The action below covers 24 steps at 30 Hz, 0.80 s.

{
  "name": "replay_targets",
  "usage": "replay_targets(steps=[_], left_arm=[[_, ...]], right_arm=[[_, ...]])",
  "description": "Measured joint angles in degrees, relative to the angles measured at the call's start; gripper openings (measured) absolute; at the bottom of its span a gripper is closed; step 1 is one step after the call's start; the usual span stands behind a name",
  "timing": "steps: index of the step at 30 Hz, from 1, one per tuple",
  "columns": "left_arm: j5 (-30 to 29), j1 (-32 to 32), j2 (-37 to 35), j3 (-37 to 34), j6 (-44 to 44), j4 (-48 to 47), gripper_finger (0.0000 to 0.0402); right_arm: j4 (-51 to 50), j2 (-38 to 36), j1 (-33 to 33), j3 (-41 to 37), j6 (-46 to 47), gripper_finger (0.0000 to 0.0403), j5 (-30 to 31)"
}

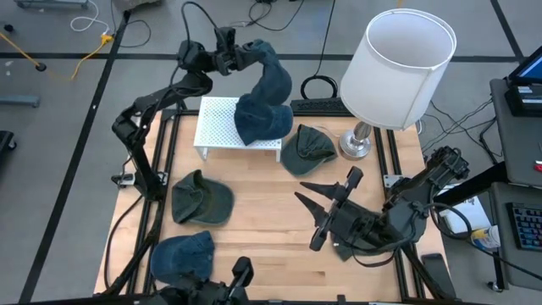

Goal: Pick & Place hat
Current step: Stack the top blue cap on the blue cap on the shelf

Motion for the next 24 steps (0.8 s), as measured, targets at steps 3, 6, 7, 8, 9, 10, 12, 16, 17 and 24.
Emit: replay_targets(steps=[3,6,7,8,9,10,12,16,17,24], left_arm=[[-0.13,0.08,0.02,-3.04,-2.88,4.17,0.0001],[-0.98,-0.11,-0.02,-6.54,-5.60,9.30,0.0001],[-1.16,-0.22,-0.02,-7.84,-6.38,10.81,0.0001],[-1.21,-0.37,0.00,-9.12,-7.03,12.13,0.0001],[-1.34,-0.54,0.03,-10.30,-7.70,13.25,0.0001],[-1.44,-0.67,0.02,-11.41,-8.19,14.27,0.0001],[-1.71,-1.14,0.00,-13.53,-8.23,15.06,0.0001],[-2.64,-1.89,0.04,-16.62,-6.71,14.64,0.0001],[-2.82,-1.98,0.03,-17.10,-6.48,14.64,0.0001],[-4.11,-1.90,0.00,-21.86,-5.05,14.33,0.0001]], right_arm=[[-0.18,-0.13,0.00,0.00,-0.31,0.0100,0.14],[-0.45,-0.33,-0.35,0.00,-0.75,0.0100,-0.04],[-0.41,-0.35,-0.39,0.00,-1.12,0.0100,-0.02],[-0.41,-0.37,-0.40,0.00,-1.37,0.0100,-0.04],[-0.43,-0.37,-0.46,0.00,-1.46,0.0100,-0.02],[-0.47,-0.37,-0.59,0.00,-1.48,0.0100,-0.04],[-0.59,-0.37,-0.72,0.00,-1.49,0.0100,-0.04],[-1.01,-0.37,-0.72,0.00,-1.47,0.0100,-0.06],[-1.13,-0.37,-0.72,0.00,-1.49,0.0100,-0.06],[-1.35,-0.37,-0.78,0.00,-1.49,0.0100,-0.06]])
